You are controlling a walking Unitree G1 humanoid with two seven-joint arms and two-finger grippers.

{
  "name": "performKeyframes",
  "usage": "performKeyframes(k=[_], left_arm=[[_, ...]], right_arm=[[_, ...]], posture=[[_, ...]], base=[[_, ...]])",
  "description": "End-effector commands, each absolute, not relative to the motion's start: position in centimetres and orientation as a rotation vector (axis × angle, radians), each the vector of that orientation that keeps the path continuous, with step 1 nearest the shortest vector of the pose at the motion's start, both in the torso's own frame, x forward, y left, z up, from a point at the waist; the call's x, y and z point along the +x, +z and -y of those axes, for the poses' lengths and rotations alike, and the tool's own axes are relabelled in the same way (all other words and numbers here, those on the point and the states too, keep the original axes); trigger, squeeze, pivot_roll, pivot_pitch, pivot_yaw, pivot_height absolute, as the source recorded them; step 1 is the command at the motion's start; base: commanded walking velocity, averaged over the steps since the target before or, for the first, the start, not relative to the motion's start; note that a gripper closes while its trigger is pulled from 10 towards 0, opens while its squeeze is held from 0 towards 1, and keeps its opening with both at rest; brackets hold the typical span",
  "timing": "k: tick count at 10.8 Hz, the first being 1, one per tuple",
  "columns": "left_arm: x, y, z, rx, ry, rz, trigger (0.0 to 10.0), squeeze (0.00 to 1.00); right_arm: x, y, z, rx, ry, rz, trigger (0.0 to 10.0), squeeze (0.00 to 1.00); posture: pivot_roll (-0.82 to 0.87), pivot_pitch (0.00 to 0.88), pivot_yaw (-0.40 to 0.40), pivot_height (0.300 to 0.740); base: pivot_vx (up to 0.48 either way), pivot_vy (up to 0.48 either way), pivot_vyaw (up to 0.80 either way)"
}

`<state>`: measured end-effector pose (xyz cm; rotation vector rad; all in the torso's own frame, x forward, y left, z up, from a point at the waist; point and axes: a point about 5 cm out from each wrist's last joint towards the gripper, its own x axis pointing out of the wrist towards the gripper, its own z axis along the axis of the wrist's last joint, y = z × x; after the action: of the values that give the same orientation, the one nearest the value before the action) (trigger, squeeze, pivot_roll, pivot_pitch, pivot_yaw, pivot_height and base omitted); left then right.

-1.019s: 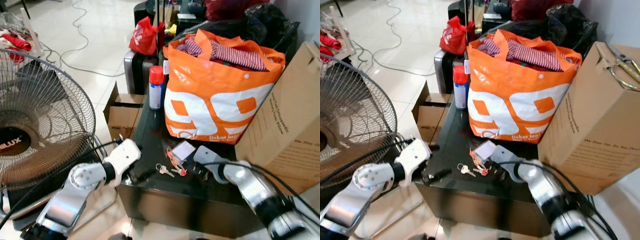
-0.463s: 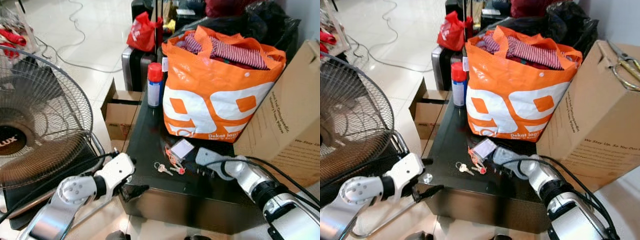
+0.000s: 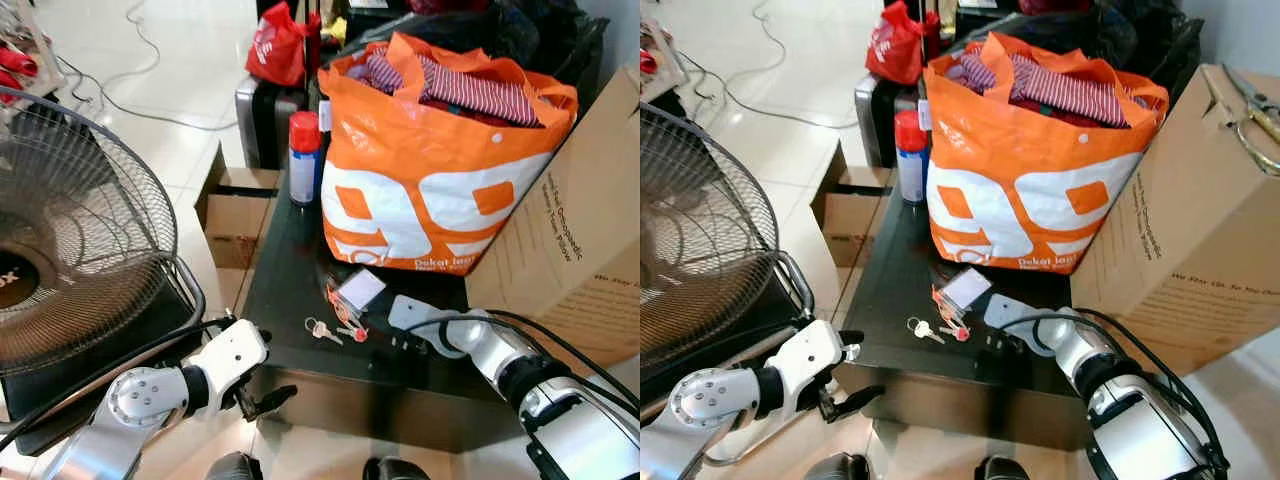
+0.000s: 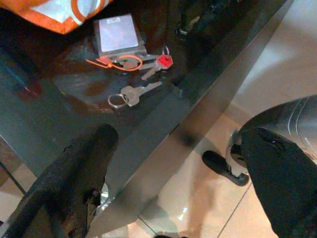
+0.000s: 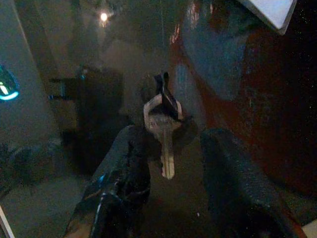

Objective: Hang keys on a hook

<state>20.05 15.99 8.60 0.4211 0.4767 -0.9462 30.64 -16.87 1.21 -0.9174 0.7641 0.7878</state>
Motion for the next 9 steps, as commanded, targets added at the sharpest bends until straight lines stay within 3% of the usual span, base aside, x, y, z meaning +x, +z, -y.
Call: performKeyframes(k=[1,2,3,4,5,6,9], left_arm=[[20.0,8.77,-16.4,0.425,-0.939,-0.48,10.0,0.0],[20.05,8.71,-16.55,0.424,-0.936,-0.483,10.0,0.0],[20.08,8.65,-16.62,0.424,-0.933,-0.484,10.0,0.0],[20.11,8.58,-16.69,0.423,-0.93,-0.485,10.0,0.0],[20.14,8.3,-16.79,0.421,-0.928,-0.49,10.0,0.0],[20.21,8.01,-16.82,0.42,-0.926,-0.493,10.0,0.0],[20.38,7.8,-16.8,0.421,-0.926,-0.489,10.0,0.0]], right_arm=[[30.77,1.29,16.66,-0.89,0.789,-0.753,6.3,0.0],[30.82,1.32,16.64,-0.894,0.791,-0.754,6.0,0.0],[30.82,1.3,16.61,-0.899,0.795,-0.756,5.0,0.0],[30.84,1.28,16.58,-0.902,0.797,-0.756,3.3,0.0],[30.89,1.32,16.54,-0.903,0.8,-0.757,0.5,0.0],[30.97,1.39,16.53,-0.903,0.802,-0.757,0.0,0.0],[30.94,1.42,16.69,-0.899,0.808,-0.754,0.0,0.0]], posture=[[-0.03,0.157,-0.03,0.74],[-0.03,0.156,-0.032,0.74],[-0.03,0.157,-0.034,0.74],[-0.03,0.157,-0.035,0.74],[-0.03,0.155,-0.038,0.74],[-0.03,0.154,-0.037,0.74],[-0.03,0.149,-0.035,0.74]], base=[[0.0,0.0,0.0],[0.0,0.0,0.0],[0.0,0.0,0.0],[0.0,0.0,0.0],[0.0,0.0,0.0],[0.0,0.0,0.0],[0.0,0.0,0.0]])
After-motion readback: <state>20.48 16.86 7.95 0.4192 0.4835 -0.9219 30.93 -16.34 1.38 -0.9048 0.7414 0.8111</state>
